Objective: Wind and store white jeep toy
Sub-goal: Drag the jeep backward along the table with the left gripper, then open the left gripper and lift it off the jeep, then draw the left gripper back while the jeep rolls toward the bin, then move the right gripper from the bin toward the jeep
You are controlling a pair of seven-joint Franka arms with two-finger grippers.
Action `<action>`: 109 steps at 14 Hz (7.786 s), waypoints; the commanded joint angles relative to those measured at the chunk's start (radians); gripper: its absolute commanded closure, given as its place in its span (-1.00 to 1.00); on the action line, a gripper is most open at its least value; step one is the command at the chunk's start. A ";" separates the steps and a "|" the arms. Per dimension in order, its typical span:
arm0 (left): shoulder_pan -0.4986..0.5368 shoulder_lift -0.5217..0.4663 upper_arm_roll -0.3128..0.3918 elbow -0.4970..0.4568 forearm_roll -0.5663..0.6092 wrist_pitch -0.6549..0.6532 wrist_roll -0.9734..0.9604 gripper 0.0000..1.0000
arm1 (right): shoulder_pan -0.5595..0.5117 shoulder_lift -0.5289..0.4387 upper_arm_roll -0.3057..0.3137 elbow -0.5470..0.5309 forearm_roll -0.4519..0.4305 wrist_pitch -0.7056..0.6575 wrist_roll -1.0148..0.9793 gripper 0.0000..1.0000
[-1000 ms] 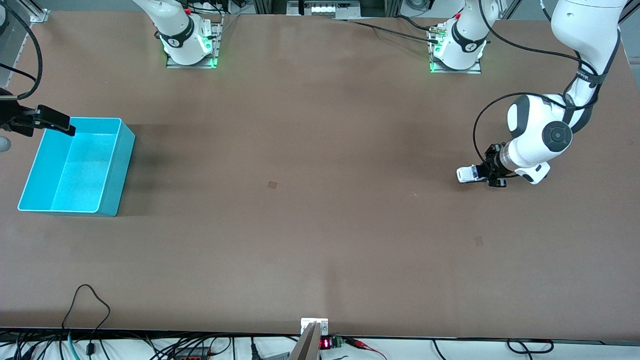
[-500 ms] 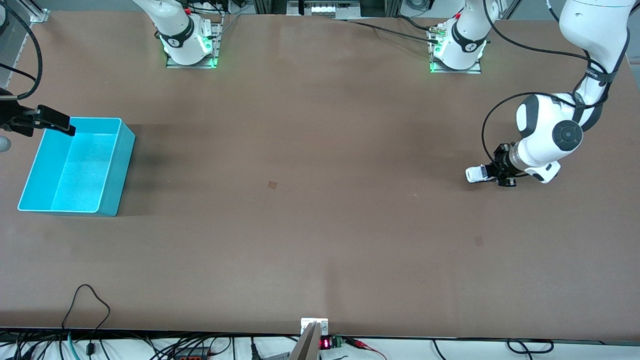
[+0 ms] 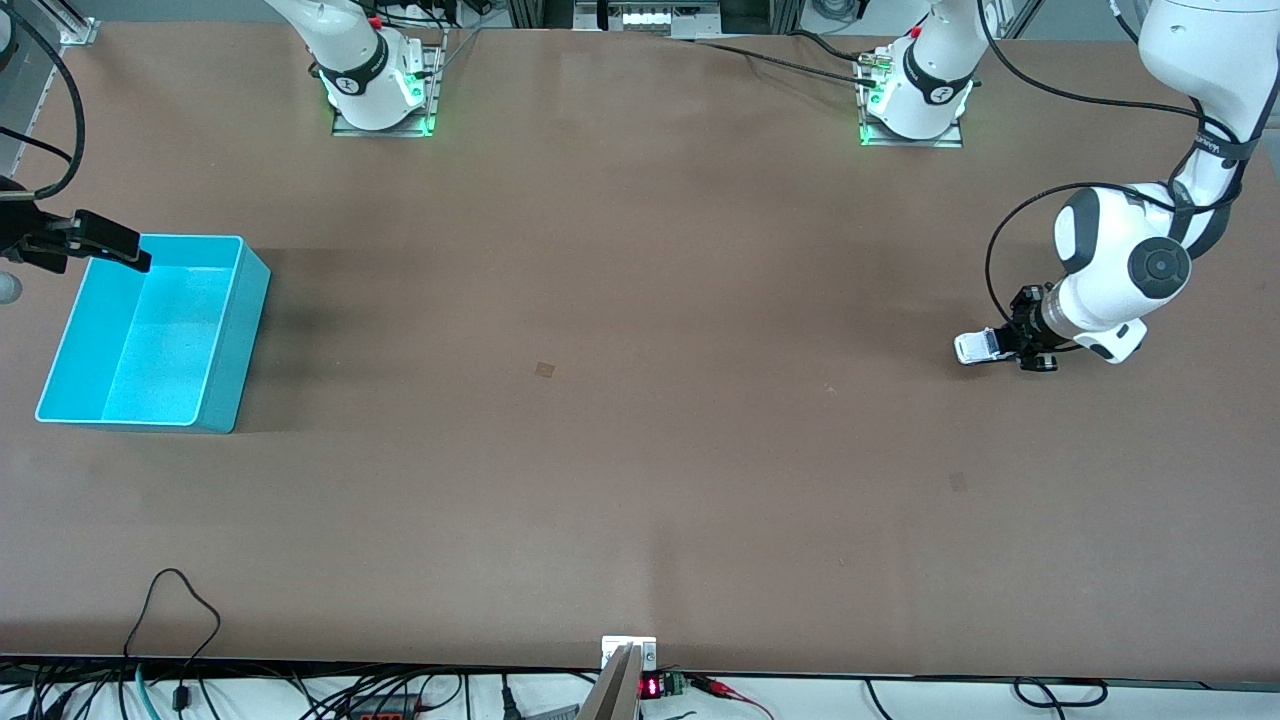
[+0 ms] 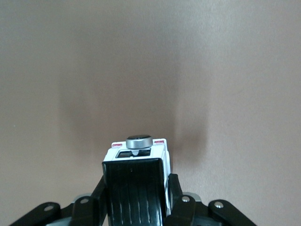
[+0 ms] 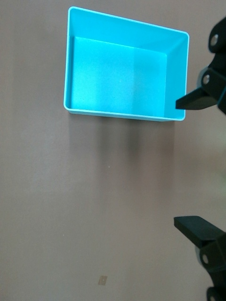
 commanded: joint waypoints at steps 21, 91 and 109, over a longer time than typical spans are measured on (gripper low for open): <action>0.129 0.024 0.001 0.048 0.040 0.005 0.224 -0.99 | -0.007 -0.004 0.003 -0.001 -0.006 -0.009 -0.019 -1.00; -0.033 -0.232 -0.166 0.836 -0.174 -1.035 1.492 -1.00 | 0.068 0.042 0.012 -0.017 0.012 0.010 -0.091 -1.00; -0.296 -0.308 0.077 0.763 -0.178 -0.941 1.547 -1.00 | 0.363 0.318 0.003 -0.001 -0.113 0.399 -0.648 -1.00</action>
